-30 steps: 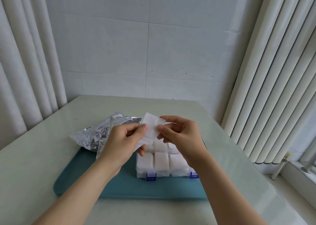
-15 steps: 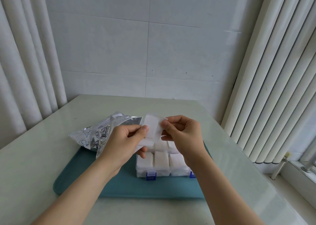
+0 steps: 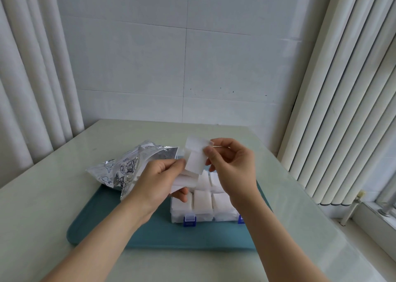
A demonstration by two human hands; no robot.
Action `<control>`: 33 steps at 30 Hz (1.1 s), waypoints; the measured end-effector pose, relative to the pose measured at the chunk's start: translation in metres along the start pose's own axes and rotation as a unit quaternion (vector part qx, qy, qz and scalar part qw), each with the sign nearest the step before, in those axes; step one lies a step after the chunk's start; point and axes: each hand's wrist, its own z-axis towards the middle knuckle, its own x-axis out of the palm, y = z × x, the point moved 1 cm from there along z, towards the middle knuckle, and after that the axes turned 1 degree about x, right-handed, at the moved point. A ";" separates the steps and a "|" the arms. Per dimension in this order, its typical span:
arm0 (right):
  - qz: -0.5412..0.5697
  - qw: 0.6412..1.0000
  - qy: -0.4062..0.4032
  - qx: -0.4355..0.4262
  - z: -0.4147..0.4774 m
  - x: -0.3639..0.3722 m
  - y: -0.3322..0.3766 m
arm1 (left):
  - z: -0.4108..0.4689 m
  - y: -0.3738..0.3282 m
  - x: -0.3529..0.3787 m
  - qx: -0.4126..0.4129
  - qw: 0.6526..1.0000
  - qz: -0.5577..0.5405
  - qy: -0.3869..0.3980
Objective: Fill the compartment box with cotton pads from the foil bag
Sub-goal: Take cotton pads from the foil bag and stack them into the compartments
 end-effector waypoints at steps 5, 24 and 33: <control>-0.035 0.999 -0.008 -0.024 -0.001 0.003 -0.004 | -0.001 -0.002 0.001 -0.017 1.000 -0.020 0.010; -0.020 0.997 0.064 -0.028 0.007 -0.009 -0.001 | -0.002 -0.004 0.001 -0.012 0.999 0.030 0.013; -0.238 0.962 0.053 -0.120 0.002 0.002 -0.008 | -0.004 -0.008 0.005 -0.039 0.999 -0.021 0.013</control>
